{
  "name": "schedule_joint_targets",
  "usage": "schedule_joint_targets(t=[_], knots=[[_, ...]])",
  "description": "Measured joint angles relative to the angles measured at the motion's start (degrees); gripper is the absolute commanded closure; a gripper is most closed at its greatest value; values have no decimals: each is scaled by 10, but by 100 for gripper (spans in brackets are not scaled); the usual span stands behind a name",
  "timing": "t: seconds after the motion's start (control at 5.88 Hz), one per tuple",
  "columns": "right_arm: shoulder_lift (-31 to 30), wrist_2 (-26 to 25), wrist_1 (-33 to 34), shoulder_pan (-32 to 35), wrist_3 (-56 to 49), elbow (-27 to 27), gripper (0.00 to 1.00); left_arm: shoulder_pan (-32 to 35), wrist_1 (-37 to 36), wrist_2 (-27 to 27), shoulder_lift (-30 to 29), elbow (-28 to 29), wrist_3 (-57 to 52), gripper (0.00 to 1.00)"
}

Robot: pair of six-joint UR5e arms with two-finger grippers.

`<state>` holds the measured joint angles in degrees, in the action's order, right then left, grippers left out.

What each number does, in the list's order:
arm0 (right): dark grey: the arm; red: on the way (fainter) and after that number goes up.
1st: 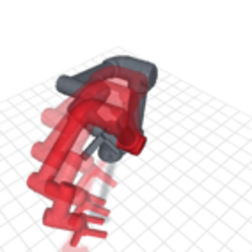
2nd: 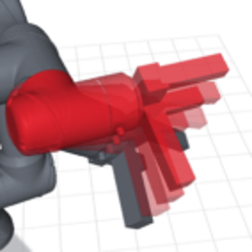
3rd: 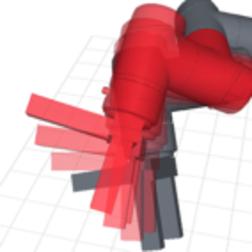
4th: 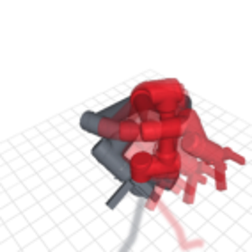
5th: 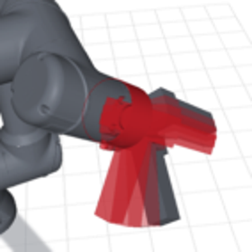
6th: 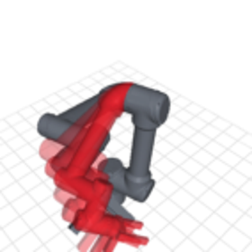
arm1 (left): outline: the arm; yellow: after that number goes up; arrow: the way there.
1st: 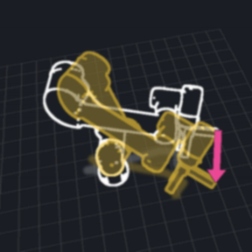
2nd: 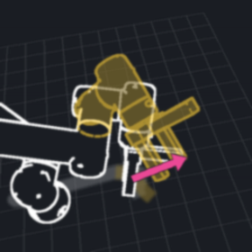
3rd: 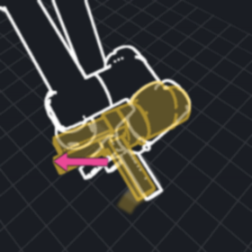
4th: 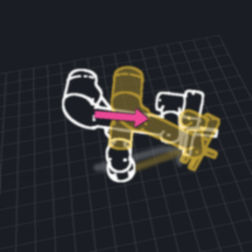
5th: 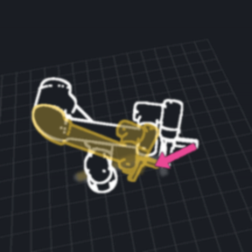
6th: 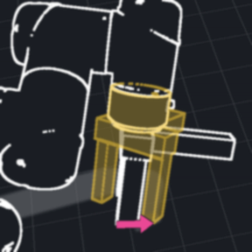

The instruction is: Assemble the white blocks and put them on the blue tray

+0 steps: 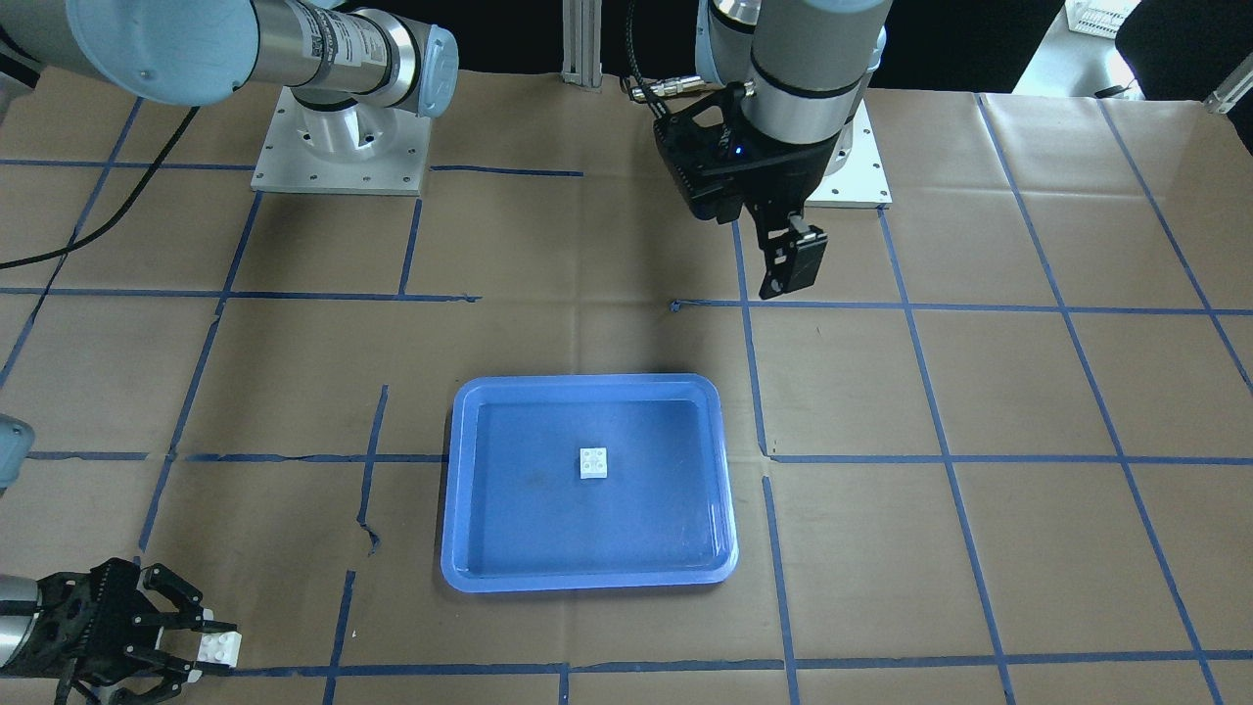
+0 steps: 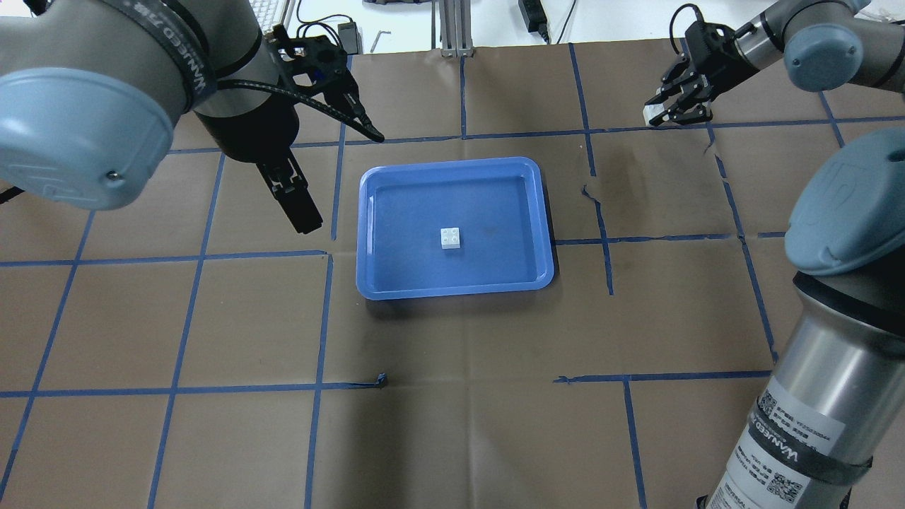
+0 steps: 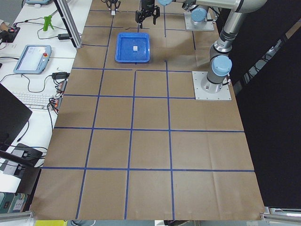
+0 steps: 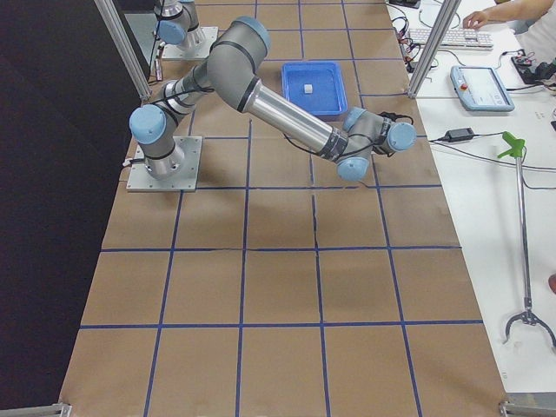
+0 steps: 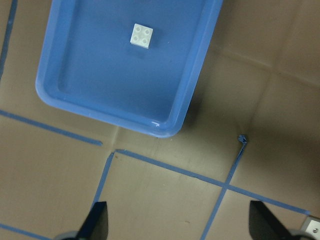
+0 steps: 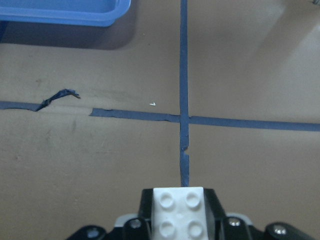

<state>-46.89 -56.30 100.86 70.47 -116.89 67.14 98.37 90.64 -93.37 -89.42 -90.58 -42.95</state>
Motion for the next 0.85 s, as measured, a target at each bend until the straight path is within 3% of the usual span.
schedule_joint_targets(t=[0.17, 0.51, 0.85], knots=[[-38, 4, -16, 7, 5, 26, 75, -7, -1, -2, 6, -5, 123, 1], [-133, 20, -4, 41, 48, 139, 75, -12, -17, -2, 17, -7, 354, 1], [-188, 38, 123, 107, 164, 253, 75, -13, -31, 1, 19, -5, 436, 1]])
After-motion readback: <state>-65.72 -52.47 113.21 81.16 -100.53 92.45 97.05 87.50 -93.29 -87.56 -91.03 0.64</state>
